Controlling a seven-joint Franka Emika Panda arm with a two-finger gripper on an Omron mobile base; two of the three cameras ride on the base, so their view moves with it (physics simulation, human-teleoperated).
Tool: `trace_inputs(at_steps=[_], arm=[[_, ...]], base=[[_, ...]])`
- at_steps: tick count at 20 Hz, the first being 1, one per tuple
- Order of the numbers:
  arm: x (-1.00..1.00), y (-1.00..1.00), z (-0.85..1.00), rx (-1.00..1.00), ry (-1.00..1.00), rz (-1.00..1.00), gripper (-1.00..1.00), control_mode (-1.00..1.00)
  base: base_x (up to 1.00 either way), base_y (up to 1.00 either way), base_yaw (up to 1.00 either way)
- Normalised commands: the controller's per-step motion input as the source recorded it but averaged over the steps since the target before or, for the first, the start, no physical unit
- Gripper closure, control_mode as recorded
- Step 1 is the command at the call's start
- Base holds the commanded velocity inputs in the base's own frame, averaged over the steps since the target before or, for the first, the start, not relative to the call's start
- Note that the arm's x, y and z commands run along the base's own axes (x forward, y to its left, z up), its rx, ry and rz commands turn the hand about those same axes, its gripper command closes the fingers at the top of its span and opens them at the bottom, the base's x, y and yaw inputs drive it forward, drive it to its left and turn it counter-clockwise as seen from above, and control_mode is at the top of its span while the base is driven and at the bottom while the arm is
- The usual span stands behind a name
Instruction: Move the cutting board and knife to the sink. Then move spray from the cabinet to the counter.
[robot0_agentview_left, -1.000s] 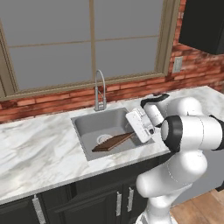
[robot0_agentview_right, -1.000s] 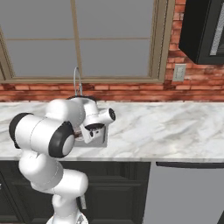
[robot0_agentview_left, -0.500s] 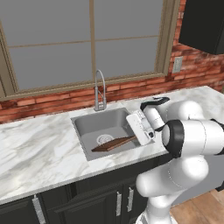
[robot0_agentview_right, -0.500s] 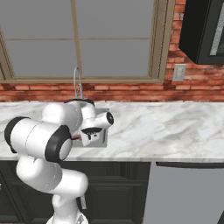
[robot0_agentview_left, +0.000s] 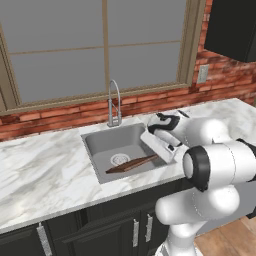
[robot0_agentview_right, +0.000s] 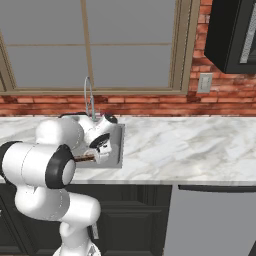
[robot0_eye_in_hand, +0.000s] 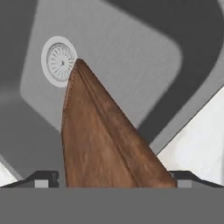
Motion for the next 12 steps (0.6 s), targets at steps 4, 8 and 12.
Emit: trace_inputs(at_steps=[4, 8, 12], arm=[[0.11, -0.01, 0.39, -0.46, 0.34, 0.04, -1.00, -1.00], [0.05, -0.02, 0.57, -0.32, 0.40, 0.01, -1.00, -1.00], [-0.16, 0.00, 0.53, -0.18, 0.32, 0.00, -1.00, -1.00]], base=[[0.00, 0.00, 0.00], [0.00, 0.00, 0.00], [0.00, 0.00, 0.00]])
